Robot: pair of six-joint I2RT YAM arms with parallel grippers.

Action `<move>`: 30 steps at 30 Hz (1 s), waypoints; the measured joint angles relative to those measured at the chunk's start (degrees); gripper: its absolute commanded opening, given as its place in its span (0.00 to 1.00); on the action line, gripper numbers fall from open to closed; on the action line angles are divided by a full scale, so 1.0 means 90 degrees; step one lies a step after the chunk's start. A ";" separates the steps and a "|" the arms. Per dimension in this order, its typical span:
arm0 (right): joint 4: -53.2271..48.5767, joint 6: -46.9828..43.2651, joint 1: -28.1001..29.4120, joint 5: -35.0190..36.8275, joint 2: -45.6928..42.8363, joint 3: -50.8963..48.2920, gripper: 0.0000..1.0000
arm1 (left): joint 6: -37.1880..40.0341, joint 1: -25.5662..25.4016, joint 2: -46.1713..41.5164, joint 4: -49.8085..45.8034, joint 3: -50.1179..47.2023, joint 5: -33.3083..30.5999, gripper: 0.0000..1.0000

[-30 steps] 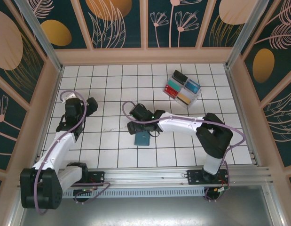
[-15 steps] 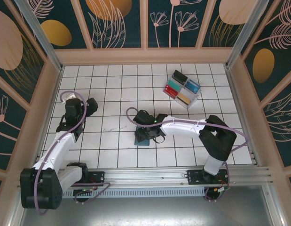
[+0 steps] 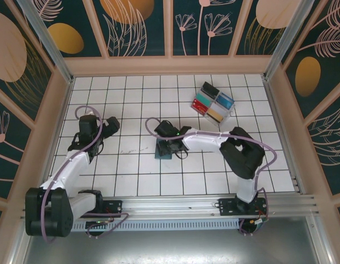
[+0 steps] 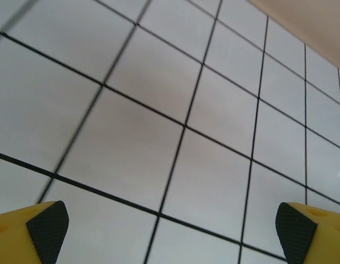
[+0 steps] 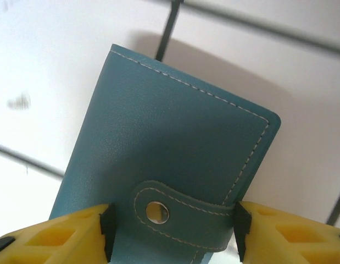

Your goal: Take the credit cards out of the card holder

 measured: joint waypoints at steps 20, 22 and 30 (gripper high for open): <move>0.1474 0.0447 -0.0882 -0.0942 -0.0733 -0.0515 0.67 | -0.1032 -0.0840 0.1273 0.0797 -0.0100 0.2317 0.89; 0.1739 0.0826 -0.1141 -0.1183 -0.0869 -0.0724 0.64 | -0.1226 -0.0996 0.1372 0.0976 -0.0100 0.2375 0.82; 0.2157 0.1642 -0.1520 -0.1940 -0.0835 -0.0974 0.47 | -0.1625 -0.1552 0.2106 0.1207 0.0112 0.2557 0.58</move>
